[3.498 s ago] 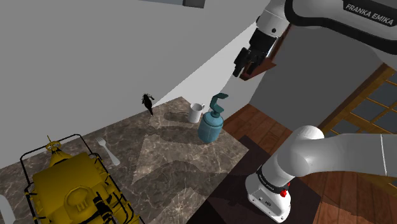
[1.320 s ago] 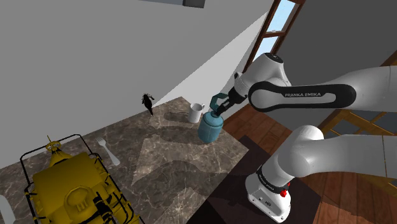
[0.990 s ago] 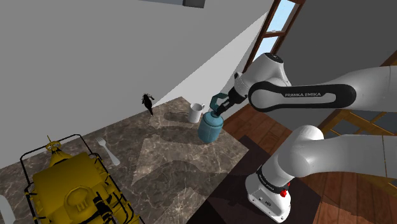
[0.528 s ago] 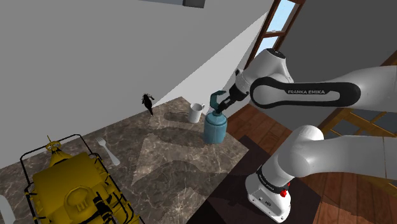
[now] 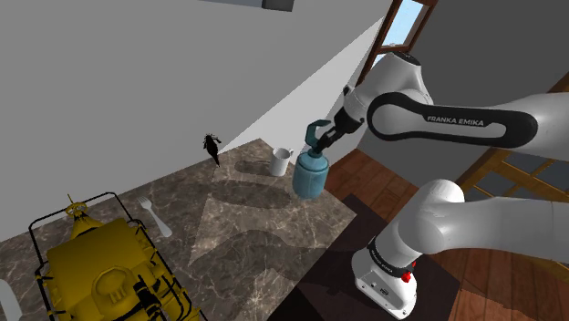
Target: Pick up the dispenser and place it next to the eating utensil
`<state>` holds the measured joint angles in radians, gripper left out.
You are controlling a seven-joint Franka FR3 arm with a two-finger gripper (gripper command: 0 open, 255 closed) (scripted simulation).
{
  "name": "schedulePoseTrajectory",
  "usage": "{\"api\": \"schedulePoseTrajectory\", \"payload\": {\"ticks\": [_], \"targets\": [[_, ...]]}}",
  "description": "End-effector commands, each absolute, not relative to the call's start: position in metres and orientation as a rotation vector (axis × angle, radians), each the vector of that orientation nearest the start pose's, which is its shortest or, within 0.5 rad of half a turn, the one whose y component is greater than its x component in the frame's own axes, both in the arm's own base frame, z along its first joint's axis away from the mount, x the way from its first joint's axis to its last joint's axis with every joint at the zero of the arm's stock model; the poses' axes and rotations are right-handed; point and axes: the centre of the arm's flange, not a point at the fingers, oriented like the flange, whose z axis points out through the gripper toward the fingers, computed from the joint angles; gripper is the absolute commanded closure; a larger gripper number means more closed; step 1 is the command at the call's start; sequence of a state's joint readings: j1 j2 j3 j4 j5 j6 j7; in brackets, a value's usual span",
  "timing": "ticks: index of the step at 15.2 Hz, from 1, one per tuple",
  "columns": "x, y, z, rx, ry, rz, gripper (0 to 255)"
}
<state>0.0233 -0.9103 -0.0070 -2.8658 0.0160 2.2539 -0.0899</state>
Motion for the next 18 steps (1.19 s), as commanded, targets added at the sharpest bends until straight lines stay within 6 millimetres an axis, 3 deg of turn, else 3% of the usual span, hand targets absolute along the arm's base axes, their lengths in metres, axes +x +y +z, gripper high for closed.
{"api": "schedulePoseTrajectory", "payload": {"ticks": [1,18], "targets": [[0.304,0.006,0.459,-3.094,-0.154,-0.467,255],[0.304,0.006,0.549,-3.094,-0.154,-0.467,255]]}}
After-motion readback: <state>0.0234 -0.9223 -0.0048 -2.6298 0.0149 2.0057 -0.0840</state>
